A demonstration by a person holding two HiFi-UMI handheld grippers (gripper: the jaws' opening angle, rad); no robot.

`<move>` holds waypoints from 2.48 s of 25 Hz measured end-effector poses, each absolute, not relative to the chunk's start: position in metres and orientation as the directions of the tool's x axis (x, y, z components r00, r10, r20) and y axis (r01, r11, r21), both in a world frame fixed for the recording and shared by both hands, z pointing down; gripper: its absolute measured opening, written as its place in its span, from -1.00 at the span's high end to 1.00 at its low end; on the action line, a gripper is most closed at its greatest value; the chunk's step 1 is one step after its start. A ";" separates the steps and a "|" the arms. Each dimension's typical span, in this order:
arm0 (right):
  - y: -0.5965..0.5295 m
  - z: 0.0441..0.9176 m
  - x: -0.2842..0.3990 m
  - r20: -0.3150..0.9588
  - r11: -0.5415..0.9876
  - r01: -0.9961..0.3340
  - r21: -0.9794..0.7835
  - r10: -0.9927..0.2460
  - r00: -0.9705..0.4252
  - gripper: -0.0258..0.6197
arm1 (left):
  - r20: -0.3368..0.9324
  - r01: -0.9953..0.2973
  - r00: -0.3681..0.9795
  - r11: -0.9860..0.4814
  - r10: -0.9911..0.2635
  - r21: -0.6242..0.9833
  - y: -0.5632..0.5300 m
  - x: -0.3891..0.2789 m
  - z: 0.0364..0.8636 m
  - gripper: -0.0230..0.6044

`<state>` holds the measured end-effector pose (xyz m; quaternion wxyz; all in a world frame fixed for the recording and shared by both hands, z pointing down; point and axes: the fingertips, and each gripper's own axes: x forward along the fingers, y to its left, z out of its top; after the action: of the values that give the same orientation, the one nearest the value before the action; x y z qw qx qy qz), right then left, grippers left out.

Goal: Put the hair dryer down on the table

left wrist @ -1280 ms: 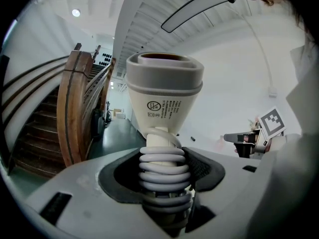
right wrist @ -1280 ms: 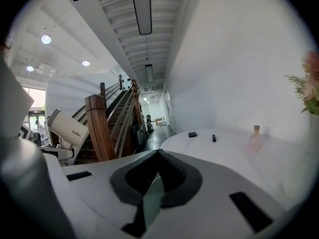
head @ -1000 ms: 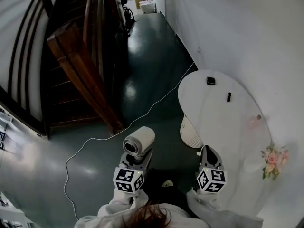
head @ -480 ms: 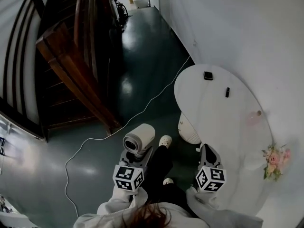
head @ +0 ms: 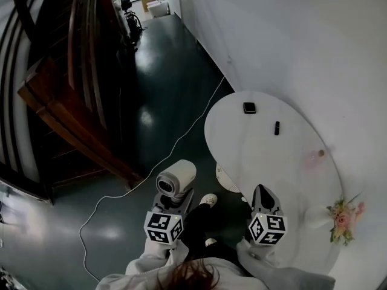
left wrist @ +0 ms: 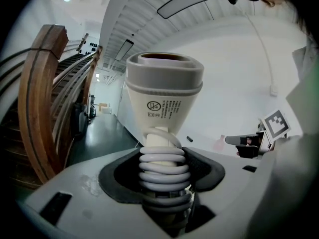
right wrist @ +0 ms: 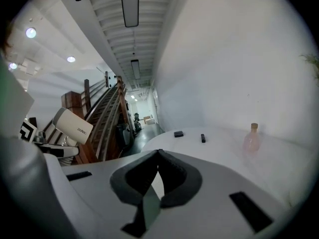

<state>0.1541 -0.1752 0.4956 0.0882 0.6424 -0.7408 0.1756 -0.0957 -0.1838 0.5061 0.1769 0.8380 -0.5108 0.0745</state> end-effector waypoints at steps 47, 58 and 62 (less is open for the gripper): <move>-0.394 0.522 0.220 0.467 -0.207 -0.969 -0.136 -0.876 0.121 0.77 | 0.401 -0.578 0.795 -0.771 -0.456 0.269 -0.480 0.050 0.547 0.15; -0.385 0.542 0.240 0.513 -0.224 -0.962 -0.157 -0.851 0.115 0.77 | 0.498 -0.537 0.784 -0.808 -0.371 0.243 -0.476 0.101 0.564 0.15; -0.378 0.547 0.250 0.530 -0.222 -0.961 -0.164 -0.842 0.104 0.77 | 0.539 -0.527 0.769 -0.818 -0.345 0.229 -0.471 0.120 0.575 0.15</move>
<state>0.2503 -0.3776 0.5470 0.1117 0.7346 -0.6136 0.2672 0.1195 -0.4711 0.5752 0.1869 0.9217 -0.2366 0.2442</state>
